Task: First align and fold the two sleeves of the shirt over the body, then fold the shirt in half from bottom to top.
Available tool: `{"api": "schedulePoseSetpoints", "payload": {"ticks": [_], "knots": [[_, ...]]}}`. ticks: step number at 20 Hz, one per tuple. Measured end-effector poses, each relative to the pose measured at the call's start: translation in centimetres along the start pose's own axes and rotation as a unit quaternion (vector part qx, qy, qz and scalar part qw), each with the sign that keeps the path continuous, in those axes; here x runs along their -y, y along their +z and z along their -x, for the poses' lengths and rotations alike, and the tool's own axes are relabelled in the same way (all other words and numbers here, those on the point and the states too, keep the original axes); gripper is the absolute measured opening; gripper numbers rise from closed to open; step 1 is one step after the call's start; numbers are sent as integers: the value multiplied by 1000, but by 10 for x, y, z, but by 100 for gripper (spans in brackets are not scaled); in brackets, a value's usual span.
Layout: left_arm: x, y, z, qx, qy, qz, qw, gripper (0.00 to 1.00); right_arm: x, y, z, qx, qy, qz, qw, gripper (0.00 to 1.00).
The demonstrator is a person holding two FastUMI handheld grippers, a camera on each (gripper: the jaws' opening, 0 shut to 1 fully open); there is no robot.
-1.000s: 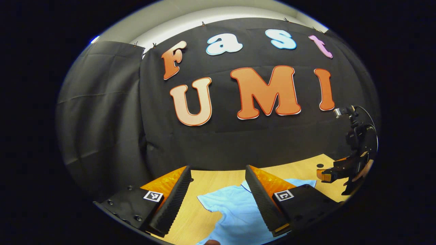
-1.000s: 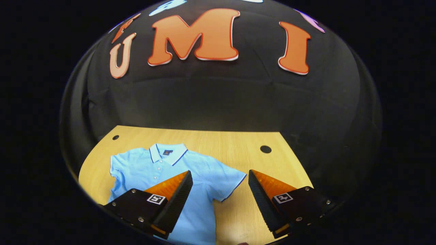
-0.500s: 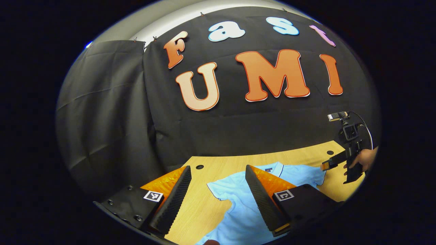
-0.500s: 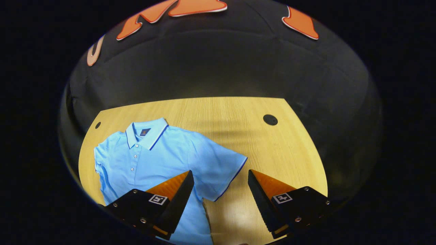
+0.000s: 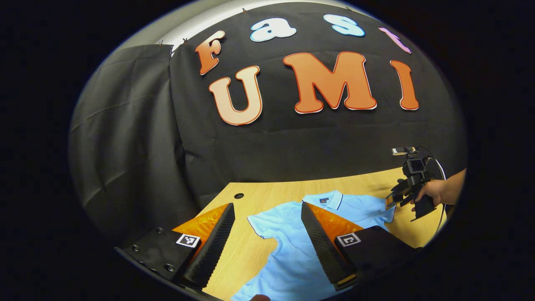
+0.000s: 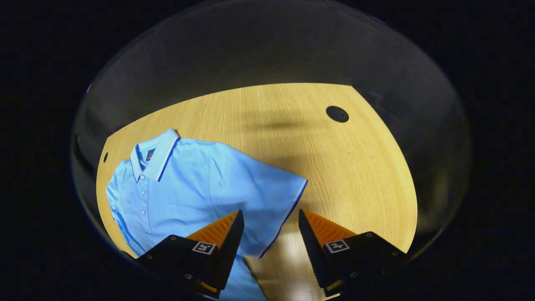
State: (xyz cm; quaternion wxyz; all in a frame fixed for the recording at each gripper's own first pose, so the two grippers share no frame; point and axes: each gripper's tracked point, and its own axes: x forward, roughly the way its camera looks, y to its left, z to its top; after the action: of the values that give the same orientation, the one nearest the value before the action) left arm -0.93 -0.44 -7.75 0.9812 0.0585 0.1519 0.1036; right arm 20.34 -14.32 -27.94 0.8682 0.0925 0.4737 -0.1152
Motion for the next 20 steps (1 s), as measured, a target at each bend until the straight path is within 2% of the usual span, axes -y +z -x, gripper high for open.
{"api": "schedulePoseSetpoints", "payload": {"ticks": [6,8,11,13,14,16,18,20], "knots": [[-7,-9,-2,-13,7,-3,1000,100,6,-1,-19,-51,-19,4,999,65],[-15,-11,-1,-17,17,-13,1000,100,6,-7,-25,-75,-18,0,997,64],[-19,-15,0,-24,22,-8,999,100,5,-1,-29,-77,-16,-19,997,61],[-20,-18,0,-27,24,-3,999,100,1,2,-31,-82,-18,-28,996,48],[-22,-19,1,-27,25,-2,999,100,0,3,-32,-86,-20,-45,995,31],[-24,-17,3,-23,29,-2,999,100,1,4,-31,-98,-16,-78,992,12],[-30,-17,7,-23,36,-4,999,100,-14,6,-26,-115,29,-103,988,6],[-41,-20,9,-29,54,-14,998,100,-28,17,-18,-96,67,-110,987,4]]}}
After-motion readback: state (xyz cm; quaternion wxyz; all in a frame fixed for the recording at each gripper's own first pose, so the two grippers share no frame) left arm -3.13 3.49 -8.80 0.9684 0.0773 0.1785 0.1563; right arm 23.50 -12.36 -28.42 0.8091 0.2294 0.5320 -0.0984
